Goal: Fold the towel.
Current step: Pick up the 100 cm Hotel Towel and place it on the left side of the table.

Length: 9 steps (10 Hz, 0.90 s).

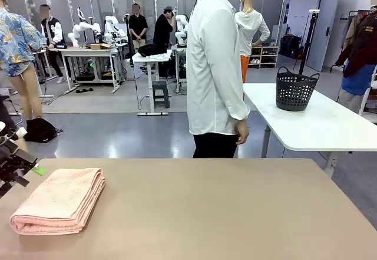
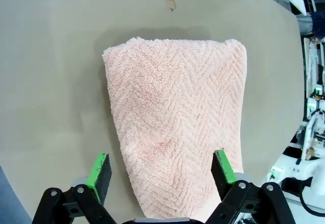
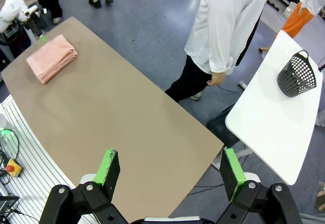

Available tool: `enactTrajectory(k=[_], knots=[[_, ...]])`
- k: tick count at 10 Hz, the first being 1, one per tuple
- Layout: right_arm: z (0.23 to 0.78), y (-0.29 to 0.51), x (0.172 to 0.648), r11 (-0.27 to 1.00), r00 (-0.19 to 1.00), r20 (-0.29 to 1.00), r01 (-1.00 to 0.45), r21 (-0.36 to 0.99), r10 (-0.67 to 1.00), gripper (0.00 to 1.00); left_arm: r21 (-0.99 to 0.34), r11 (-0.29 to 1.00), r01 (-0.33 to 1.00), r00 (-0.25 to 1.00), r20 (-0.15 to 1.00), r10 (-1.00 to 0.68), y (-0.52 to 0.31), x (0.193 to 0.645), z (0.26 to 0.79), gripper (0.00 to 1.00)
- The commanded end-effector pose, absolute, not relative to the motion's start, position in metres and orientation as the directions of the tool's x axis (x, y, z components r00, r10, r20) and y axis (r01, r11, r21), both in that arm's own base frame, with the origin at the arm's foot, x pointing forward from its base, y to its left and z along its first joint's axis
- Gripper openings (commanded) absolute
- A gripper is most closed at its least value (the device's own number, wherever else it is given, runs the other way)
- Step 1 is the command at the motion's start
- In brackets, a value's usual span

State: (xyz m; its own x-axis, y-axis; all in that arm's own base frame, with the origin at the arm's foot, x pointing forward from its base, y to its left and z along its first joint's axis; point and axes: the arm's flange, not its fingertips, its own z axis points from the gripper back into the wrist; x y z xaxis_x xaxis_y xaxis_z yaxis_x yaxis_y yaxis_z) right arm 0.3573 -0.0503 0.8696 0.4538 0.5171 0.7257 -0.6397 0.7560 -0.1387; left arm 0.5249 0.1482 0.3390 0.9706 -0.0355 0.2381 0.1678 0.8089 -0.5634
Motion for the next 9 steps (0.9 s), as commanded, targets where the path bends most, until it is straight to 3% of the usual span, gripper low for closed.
enactTrajectory(k=[1,9], knots=[[0.8698,-0.049,0.3563,0.755,0.456,0.73,-0.643,-0.126,0.51,1.0,-0.565,0.806,0.175,0.97,0.24,-0.042,0.1494,0.5269,0.3396,1.0],[0.8698,-0.049,0.3563,0.755,0.456,0.73,-0.643,-0.126,0.51,1.0,-0.565,0.806,0.175,0.97,0.24,-0.042,0.1494,0.5269,0.3396,1.0]])
